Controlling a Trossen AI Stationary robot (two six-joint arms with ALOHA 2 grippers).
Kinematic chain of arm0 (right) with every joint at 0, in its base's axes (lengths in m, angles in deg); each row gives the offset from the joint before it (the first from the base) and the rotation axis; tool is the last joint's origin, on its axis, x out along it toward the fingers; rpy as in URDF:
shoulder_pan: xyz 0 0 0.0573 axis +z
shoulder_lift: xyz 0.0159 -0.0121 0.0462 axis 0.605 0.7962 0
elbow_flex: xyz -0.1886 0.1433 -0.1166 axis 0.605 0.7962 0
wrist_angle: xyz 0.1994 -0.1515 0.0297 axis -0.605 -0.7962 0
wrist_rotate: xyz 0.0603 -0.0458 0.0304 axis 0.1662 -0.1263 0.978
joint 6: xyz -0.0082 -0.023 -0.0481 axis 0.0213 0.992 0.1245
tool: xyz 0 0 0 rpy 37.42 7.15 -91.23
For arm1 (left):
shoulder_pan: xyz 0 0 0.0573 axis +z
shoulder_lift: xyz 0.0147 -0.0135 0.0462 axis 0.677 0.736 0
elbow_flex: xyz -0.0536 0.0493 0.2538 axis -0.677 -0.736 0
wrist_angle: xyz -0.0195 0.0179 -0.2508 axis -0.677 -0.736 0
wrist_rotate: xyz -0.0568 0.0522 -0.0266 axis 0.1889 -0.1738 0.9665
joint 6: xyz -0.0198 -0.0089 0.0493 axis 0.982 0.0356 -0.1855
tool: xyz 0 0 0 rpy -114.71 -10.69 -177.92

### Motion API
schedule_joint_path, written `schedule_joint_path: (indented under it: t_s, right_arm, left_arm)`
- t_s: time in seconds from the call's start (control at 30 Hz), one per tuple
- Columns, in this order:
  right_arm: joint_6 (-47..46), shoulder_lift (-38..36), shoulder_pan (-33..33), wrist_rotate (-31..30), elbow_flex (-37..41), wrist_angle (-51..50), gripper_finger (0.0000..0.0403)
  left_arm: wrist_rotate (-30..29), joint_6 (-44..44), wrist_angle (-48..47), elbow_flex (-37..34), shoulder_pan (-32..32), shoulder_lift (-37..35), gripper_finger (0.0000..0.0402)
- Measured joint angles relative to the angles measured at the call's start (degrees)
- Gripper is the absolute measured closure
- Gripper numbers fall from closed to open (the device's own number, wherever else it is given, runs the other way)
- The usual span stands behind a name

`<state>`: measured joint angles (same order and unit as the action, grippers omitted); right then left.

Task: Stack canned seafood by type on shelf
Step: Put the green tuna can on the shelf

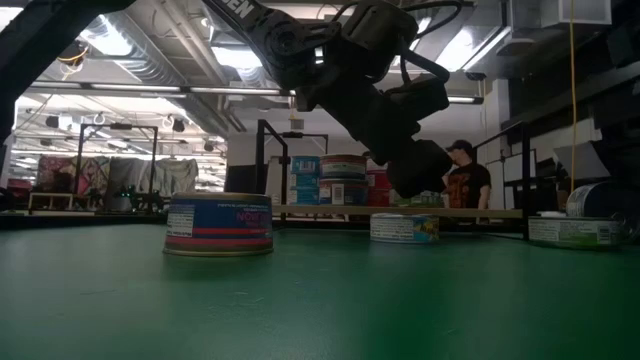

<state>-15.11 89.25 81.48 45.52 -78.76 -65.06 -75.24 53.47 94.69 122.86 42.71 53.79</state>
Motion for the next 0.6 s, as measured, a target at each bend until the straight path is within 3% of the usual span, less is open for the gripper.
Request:
schedule_joint_path:
  t_s: [0.6]
  right_arm:
    - [-2.83, -6.34, -0.02, -0.10, 1.13, -0.43, 0.0226]
  left_arm:
    - [0.02, -0.01, -0.01, 0.00, 0.02, 0.02, 0.0163]
